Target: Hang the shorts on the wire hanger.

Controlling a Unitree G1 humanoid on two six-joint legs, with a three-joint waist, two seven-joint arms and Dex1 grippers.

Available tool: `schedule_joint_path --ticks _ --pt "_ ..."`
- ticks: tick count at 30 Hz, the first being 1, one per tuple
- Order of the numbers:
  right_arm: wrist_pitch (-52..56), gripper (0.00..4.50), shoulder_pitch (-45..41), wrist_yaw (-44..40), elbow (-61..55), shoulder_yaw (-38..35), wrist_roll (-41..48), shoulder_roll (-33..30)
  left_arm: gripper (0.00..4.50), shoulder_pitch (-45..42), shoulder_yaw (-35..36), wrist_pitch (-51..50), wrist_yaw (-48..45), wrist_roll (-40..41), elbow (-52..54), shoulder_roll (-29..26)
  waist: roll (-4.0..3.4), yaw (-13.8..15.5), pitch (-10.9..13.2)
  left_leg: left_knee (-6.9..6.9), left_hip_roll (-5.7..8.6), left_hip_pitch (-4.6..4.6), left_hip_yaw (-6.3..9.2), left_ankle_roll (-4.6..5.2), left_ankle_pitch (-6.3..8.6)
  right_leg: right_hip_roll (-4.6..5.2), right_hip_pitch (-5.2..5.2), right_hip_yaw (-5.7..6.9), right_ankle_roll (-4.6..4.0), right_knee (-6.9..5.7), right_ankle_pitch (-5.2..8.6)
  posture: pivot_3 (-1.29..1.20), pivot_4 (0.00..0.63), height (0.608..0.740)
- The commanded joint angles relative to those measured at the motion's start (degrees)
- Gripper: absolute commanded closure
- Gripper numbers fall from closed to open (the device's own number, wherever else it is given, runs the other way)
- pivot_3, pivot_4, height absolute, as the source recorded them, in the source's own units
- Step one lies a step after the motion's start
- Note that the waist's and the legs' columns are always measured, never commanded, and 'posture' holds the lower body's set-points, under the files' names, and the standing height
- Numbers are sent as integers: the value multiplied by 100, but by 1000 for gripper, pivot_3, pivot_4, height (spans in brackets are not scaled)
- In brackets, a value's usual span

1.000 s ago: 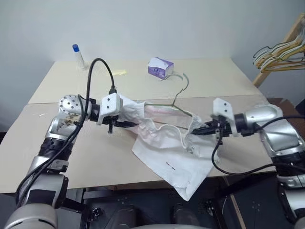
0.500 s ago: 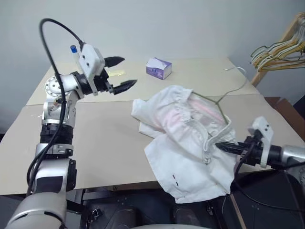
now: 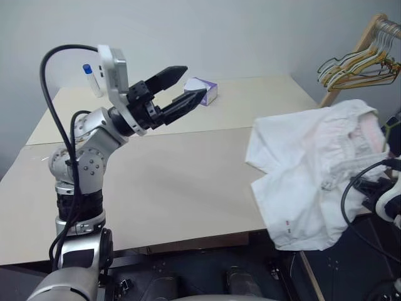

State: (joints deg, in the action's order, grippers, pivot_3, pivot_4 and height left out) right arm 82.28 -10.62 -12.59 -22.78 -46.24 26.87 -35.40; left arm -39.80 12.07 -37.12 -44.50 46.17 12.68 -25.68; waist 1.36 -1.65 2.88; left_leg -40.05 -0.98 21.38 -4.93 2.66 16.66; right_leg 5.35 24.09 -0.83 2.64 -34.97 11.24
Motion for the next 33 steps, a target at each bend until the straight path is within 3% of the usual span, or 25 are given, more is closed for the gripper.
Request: schedule_joint_path --ticks 1,9,16,23,33 --pt "-42 4500 -562 539 81 -372 -437 -188 36 72 154 -39 43 199 295 -170 -10 -14 -2 1 2 1 -1 0 0 1 2 -2 0 0 0 -34 47 740" --pt "-263 4500 -2047 1497 954 -588 -1220 -254 36 159 104 69 47 204 380 -245 -17 -77 -4 6 5 -4 -3 0 -1 2 -2 -6 0 1 0 -17 34 740" --pt "-960 4500 -3078 2011 2613 -1045 -1582 -727 36 224 -12 116 -65 136 488 -321 -23 -65 -8 19 10 0 -6 0 -1 6 2 -6 1 11 0 -9 23 740" --pt "-1534 4500 -3280 2237 3777 -1254 -1559 -1025 36 266 -56 131 -102 124 561 -377 -27 -97 -10 22 9 -5 -9 0 -2 6 -1 -13 1 11 0 4 22 740" --pt "-1612 4500 -2976 2483 3953 -1444 -1450 -726 36 292 -92 101 -162 144 623 -464 -33 -91 -14 22 7 -8 -7 0 -2 3 -4 -14 2 12 0 12 24 740"
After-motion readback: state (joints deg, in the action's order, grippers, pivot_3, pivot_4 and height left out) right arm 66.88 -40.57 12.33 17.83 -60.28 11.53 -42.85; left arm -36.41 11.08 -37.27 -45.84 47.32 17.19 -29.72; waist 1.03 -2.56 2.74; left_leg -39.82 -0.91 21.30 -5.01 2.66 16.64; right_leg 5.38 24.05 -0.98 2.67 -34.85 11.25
